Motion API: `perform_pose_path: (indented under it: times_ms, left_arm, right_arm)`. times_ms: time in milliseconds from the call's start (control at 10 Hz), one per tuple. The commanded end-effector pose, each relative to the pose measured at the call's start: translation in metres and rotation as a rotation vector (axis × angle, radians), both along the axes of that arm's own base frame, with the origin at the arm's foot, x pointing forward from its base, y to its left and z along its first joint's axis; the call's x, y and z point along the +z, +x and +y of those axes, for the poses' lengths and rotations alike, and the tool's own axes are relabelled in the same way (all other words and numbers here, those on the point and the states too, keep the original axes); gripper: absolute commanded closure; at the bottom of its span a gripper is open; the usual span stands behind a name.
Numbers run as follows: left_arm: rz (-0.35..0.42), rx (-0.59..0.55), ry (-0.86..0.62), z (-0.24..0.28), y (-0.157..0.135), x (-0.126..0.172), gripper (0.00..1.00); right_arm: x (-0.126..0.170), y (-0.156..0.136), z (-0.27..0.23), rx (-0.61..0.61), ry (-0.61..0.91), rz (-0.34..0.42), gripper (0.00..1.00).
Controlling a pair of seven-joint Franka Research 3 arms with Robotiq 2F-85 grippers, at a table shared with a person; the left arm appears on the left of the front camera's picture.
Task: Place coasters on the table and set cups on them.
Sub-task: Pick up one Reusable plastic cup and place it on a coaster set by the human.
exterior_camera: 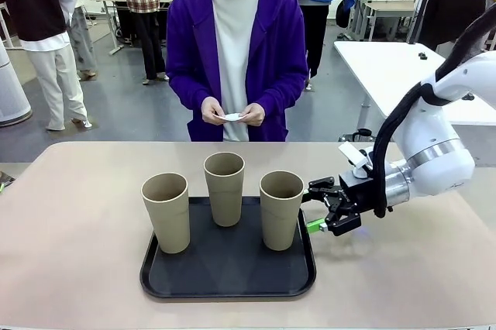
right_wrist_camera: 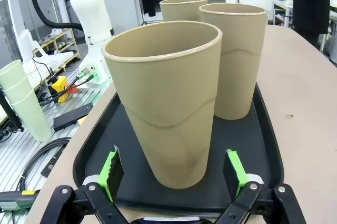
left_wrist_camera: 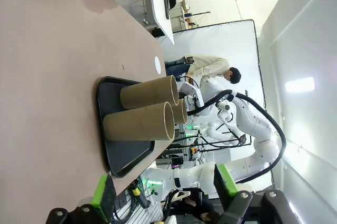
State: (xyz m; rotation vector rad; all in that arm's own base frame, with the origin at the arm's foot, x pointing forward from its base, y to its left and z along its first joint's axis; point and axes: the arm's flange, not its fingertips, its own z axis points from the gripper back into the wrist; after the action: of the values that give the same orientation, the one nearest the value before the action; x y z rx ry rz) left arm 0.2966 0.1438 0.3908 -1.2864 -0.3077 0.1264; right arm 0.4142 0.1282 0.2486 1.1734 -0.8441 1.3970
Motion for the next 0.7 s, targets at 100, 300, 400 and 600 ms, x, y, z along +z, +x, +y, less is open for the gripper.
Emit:
perform_pose_path:
  times_ms: [100, 300, 400, 600]
  left_arm:
    - [-0.018, 0.001, -0.009, 0.001, 0.000, 0.000, 0.00]
    - [-0.018, 0.001, -0.009, 0.001, 0.000, 0.000, 0.00]
    - [-0.018, 0.001, -0.009, 0.001, 0.000, 0.000, 0.00]
    - [-0.018, 0.001, -0.009, 0.001, 0.000, 0.000, 0.00]
  right_arm:
    - [-0.005, 0.007, 0.015, 0.012, 0.039, -0.033, 0.00]
    - [-0.011, 0.009, 0.021, 0.024, 0.036, -0.023, 0.00]
    - [-0.013, 0.009, 0.025, 0.032, 0.034, -0.016, 0.00]
    - [-0.016, 0.010, 0.031, 0.042, 0.033, -0.008, 0.00]
